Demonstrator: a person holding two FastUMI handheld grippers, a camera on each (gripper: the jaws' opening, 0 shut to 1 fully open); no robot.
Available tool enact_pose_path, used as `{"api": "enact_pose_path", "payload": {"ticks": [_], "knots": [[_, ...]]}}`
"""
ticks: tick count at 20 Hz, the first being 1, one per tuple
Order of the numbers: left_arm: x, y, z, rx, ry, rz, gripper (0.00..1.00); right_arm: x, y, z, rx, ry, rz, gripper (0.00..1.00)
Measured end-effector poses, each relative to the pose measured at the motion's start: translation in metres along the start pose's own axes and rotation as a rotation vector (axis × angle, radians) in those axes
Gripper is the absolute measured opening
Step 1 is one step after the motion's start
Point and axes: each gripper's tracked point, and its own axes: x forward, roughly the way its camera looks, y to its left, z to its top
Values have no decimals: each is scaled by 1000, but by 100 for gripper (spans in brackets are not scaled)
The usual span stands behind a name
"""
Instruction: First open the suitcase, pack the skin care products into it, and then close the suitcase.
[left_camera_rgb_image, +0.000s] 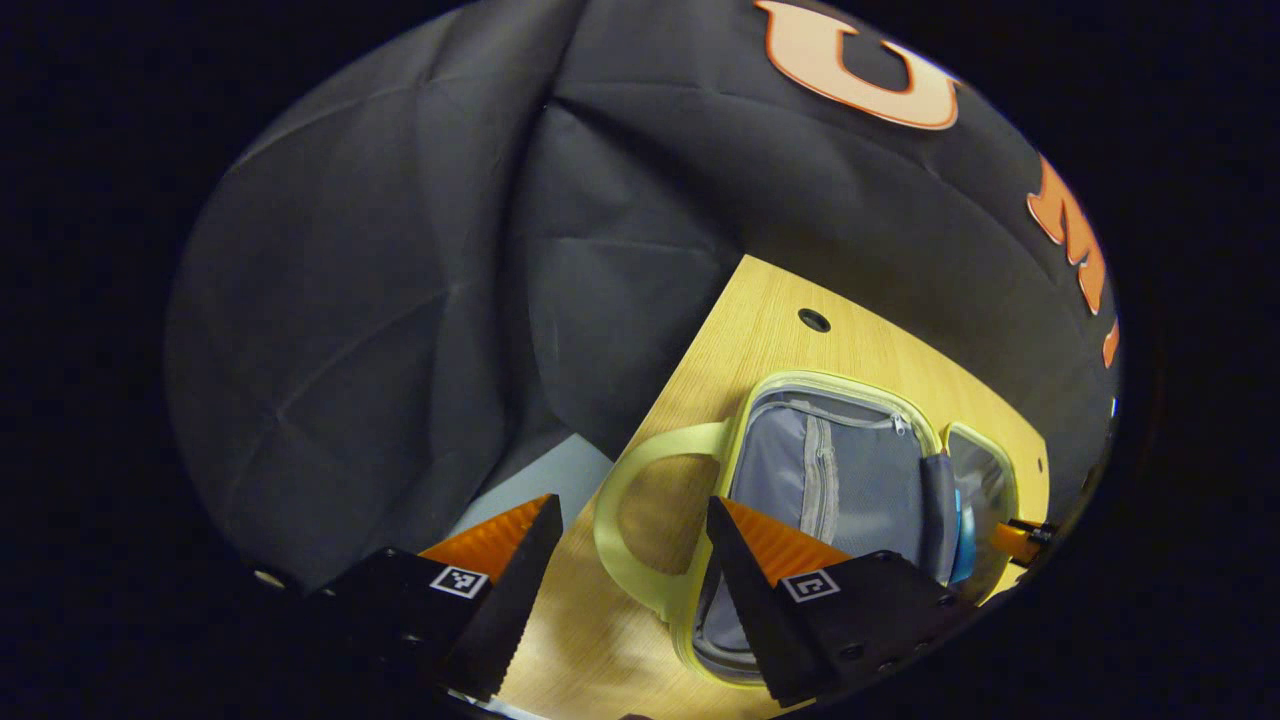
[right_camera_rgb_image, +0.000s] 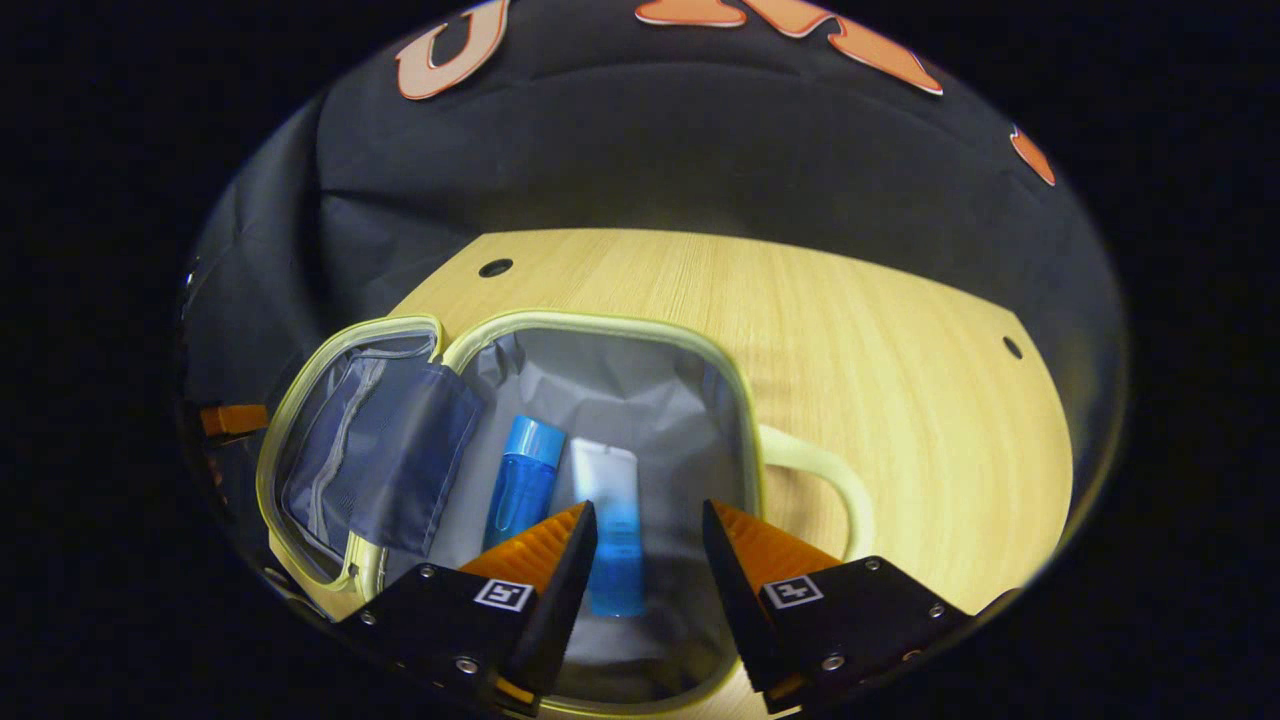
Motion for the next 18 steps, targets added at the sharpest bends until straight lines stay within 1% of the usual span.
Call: {"api": "enact_pose_path", "payload": {"ticks": [1, 2, 3, 4, 5, 6, 7, 9, 10, 11, 12, 14, 15, 16, 17, 18], "knots": [[1, 0, 0, -34, 8, -25, 91, -8, -4, 3, -8, -14, -10, 75], [2, 0, 0, -62, 14, -41, 91, -15, -9, 7, -16, -33, -21, 78], [3, 1, 2, -86, 6, -55, 91, -22, -14, 12, -24, -58, -35, 83], [6, 0, 3, -115, 4, -74, 90, -30, -19, 17, -29, -79, -48, 84], [6, 1, 2, -152, 4, -92, 95, -40, -24, 21, -27, -101, -57, 88], [8, 3, 2, -196, 3, -103, 87, -49, -29, 26, -24, -121, -68, 88], [10, 5, 2, -237, 5, -112, 91, -57, -35, 31, -18, -140, -78, 89], [19, 16, -6, -297, 31, -103, 91, -73, -47, 39, -6, -174, -103, 91], [23, 20, -14, -311, 60, -94, 91, -78, -52, 42, 0, -185, -112, 92], [30, 24, -21, -303, 87, -90, 96, -83, -54, 40, 5, -181, -119, 92], [38, 27, -29, -291, 111, -76, 96, -88, -56, 40, 1, -187, -127, 92], [50, 29, -35, -273, 127, -55, 84, -97, -64, 44, -36, -210, -155, 92], [53, 31, -32, -261, 130, -44, 80, -103, -67, 44, -62, -216, -172, 93], [54, 34, -34, -239, 144, -26, 65, -108, -71, 43, -89, -219, -188, 93], [52, 33, -34, -204, 151, -17, 58, -111, -73, 43, -113, -228, -197, 93], [60, 31, -38, -150, 166, 0, 55, -114, -75, 45, -131, -240, -199, 94]]}}
